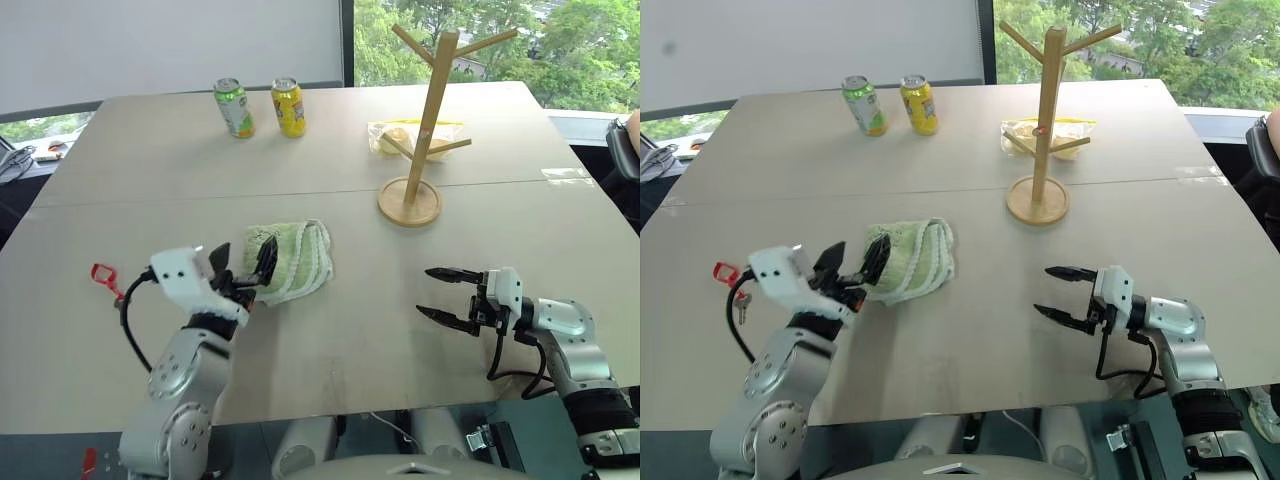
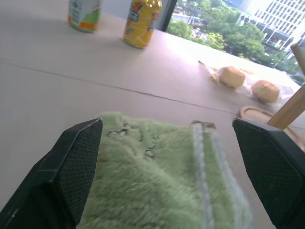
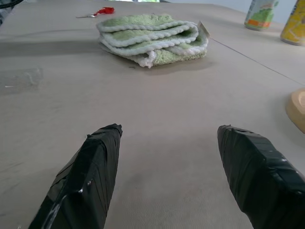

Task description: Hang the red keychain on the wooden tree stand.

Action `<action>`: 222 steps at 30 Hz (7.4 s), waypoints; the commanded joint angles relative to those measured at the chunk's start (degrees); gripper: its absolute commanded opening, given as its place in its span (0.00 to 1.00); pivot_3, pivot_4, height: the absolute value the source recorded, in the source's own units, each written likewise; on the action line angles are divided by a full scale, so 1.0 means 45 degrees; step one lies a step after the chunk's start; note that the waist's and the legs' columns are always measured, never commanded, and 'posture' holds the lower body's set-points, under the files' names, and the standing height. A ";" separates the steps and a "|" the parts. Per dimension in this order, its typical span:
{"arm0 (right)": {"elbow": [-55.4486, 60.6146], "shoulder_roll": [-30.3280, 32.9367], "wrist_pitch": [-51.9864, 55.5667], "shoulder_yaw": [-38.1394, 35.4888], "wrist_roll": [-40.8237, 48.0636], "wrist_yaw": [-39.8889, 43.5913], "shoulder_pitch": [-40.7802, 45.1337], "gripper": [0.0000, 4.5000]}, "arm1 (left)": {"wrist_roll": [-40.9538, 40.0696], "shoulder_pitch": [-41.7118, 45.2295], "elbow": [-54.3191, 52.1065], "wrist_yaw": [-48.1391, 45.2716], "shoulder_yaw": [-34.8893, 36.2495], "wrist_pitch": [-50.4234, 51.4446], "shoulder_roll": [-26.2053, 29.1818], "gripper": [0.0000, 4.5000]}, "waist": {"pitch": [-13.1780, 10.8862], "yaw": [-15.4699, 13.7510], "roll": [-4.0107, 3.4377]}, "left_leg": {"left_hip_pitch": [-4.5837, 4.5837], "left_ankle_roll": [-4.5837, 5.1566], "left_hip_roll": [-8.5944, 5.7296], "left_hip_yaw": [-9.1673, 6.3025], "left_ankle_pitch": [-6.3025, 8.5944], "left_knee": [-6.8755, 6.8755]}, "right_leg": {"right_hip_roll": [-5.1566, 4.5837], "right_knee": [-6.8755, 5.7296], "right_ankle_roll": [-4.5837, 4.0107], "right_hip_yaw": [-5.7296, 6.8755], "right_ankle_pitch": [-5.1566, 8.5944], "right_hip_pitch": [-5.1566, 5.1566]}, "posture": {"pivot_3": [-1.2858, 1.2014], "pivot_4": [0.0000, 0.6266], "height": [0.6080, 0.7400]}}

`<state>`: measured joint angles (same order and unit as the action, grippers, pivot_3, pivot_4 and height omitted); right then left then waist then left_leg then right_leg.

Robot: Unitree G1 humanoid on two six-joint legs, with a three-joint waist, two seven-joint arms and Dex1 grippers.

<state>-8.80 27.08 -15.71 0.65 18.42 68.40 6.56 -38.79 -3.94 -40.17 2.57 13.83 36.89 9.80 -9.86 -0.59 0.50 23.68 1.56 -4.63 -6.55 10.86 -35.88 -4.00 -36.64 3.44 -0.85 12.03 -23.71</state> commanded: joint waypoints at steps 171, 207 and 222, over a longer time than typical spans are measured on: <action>0.0678 0.0363 0.3308 0.0404 0.1930 0.1129 0.1758 0.77 | 0.4494 0.3606 0.8354 0.3891 0.5791 -0.0414 0.1710 0.99 | -0.0046 -0.0048 0.0154 | 0.0017 0.0006 -0.0016 -0.0009 0.0017 -0.0070 | -0.0018 -0.0024 -0.0035 0.0008 -0.0038 0.0003 | 0.52 0.24 1.00; 0.3236 0.1065 0.6115 -0.2757 0.4474 -0.1953 0.1851 0.77 | 0.5479 0.4435 0.3544 0.0111 -0.0341 -0.3133 0.1145 0.00 | -0.0058 -0.0079 0.0148 | 0.0033 0.0006 -0.0017 -0.0003 0.0018 -0.0063 | -0.0035 -0.0018 -0.0063 -0.0004 -0.0027 -0.0001 | 0.52 0.24 1.00; 0.5984 0.3450 0.8887 -0.5921 0.5955 -0.4413 0.0928 0.77 | 0.6543 0.7184 0.7566 -0.4936 -0.5580 -0.8348 -0.0802 0.00 | -0.0067 -0.0052 0.0125 | 0.0034 0.0094 0.0022 0.0076 -0.0001 -0.0053 | -0.0034 0.0005 -0.0021 -0.0047 -0.0009 -0.0006 | 0.52 0.24 1.00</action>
<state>15.61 41.92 24.04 -23.62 43.58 49.14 10.36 -9.97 27.28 -5.95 -18.58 -10.86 2.66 6.55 -10.16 -0.83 1.06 23.83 1.99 -4.54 -6.21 10.86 -36.14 -4.16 -36.62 3.39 -1.05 12.03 -23.72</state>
